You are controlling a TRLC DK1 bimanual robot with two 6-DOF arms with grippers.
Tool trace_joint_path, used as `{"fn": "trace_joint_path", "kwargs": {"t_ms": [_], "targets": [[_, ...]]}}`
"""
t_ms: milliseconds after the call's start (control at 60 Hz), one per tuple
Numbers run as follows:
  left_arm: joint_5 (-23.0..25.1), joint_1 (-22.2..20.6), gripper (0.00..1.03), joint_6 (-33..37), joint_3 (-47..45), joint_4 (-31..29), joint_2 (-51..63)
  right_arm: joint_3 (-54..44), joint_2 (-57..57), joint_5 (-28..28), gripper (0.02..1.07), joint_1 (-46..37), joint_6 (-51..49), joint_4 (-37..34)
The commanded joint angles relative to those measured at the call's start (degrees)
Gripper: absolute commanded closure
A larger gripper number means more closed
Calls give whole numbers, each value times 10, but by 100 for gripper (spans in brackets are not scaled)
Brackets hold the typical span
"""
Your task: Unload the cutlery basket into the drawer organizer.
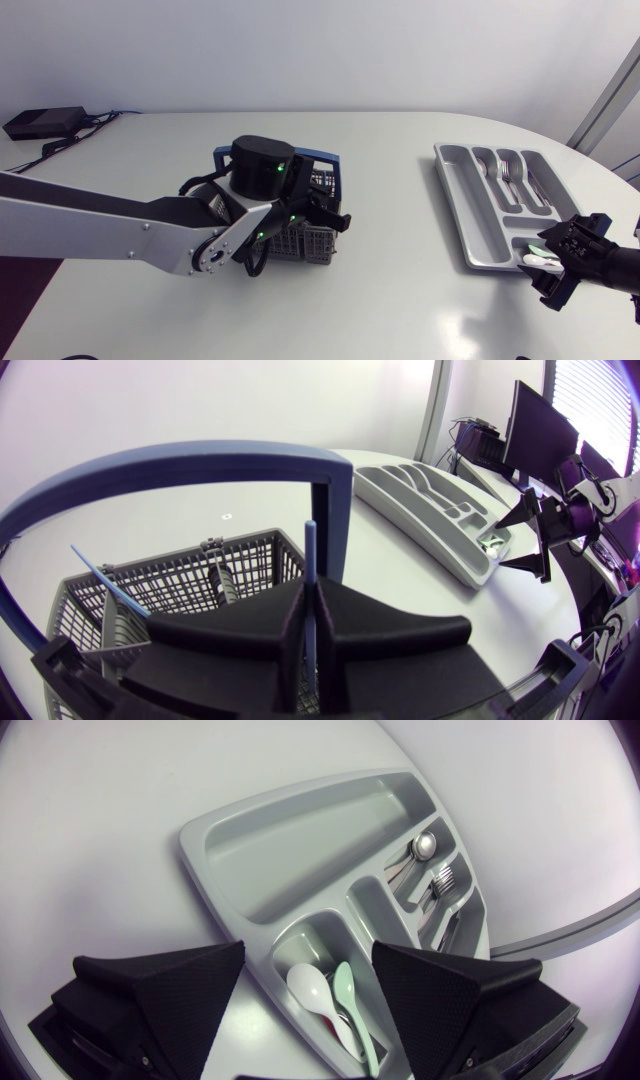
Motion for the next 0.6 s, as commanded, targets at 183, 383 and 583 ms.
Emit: {"fn": "trace_joint_path", "kwargs": {"t_ms": [183,383,583], "targets": [[-10,-16,100,43,-67,27,-66,-36,-32,2,15,16,6,-8],[-48,-67,98,102,-67,40,-144,-38,-108,3,15,57,50,-54],[-59,-71,98,118,-35,11,-207,11,-178,-12,15,132,137,-157]]}}
